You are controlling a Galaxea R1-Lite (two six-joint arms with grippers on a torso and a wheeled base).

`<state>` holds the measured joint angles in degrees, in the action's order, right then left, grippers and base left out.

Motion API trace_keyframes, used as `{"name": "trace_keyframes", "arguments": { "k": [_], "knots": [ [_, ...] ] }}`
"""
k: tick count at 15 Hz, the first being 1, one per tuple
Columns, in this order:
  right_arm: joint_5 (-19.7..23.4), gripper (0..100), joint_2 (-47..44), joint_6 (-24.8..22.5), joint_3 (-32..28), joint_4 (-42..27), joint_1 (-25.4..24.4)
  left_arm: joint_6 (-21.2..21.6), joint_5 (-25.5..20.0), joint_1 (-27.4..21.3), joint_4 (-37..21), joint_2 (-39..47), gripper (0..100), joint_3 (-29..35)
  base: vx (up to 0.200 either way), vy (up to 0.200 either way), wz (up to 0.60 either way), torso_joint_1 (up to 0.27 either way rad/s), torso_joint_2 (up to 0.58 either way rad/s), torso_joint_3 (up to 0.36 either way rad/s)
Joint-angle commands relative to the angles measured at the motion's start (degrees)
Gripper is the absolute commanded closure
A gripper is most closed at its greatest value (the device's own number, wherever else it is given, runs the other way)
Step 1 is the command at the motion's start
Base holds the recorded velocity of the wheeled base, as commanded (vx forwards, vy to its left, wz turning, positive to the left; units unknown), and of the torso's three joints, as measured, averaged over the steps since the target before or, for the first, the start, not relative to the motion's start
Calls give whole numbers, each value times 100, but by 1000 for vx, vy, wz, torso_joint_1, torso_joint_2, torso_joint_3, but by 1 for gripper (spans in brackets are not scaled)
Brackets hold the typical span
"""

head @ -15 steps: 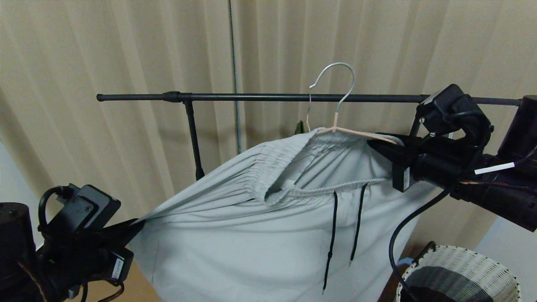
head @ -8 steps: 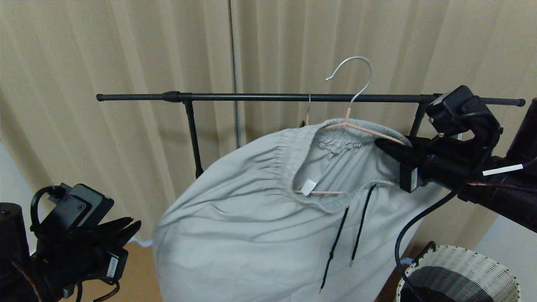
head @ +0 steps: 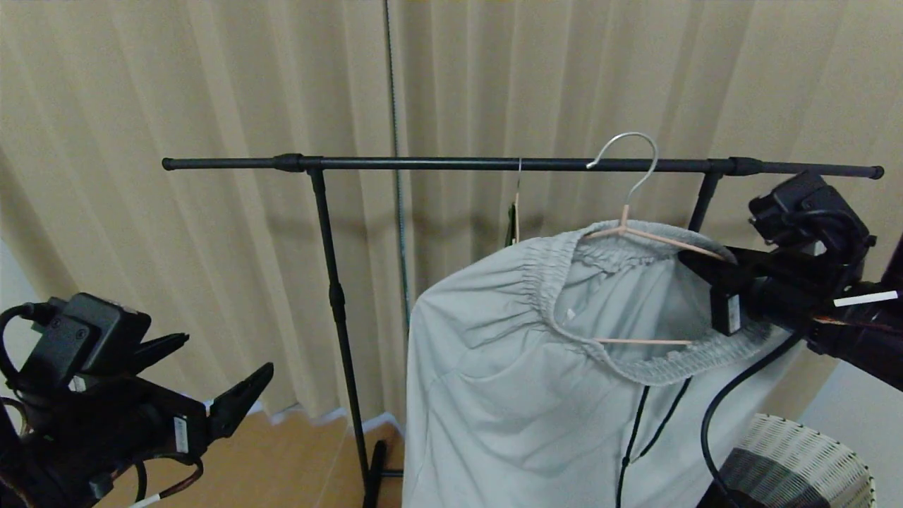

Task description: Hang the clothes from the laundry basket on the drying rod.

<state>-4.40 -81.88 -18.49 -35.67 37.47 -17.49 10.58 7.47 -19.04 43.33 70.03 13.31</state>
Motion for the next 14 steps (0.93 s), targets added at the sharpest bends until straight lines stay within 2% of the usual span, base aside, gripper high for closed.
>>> {"name": "trace_keyframes", "arguments": {
  "k": [1, 3, 5, 10, 11, 14],
  "knots": [
    [-26, 100, 560, -5, 429, -21, 695, -206, -53, 41, 53, -377, 0, -145, 0, 0, 0, 0, 0, 0],
    [-26, 100, 929, -5, 737, -179, 1292, -302, -448, 129, 62, -684, 0, -470, 0, 0, 0, 0, 0, 0],
    [-26, 100, 1184, -5, 1027, -258, 1644, -311, -862, 366, 53, -974, 0, -408, 0, 0, 0, 0, 0, 0],
    [-26, 100, 1658, 21, 1607, -232, 2171, -329, -923, 955, 53, -1493, 0, -329, 0, 0, 0, 0, 0, 0],
    [-26, 100, 1746, 12, 1660, -232, 2558, -329, -1090, 1104, 36, -1607, 0, -259, 0, 0, 0, 0, 0, 0],
    [-8, 100, 1790, 21, 1827, -188, 2769, -293, -1160, 1122, 18, -1607, 0, -277, 0, 0, 0, 0, 0, 0]
  ]
}}
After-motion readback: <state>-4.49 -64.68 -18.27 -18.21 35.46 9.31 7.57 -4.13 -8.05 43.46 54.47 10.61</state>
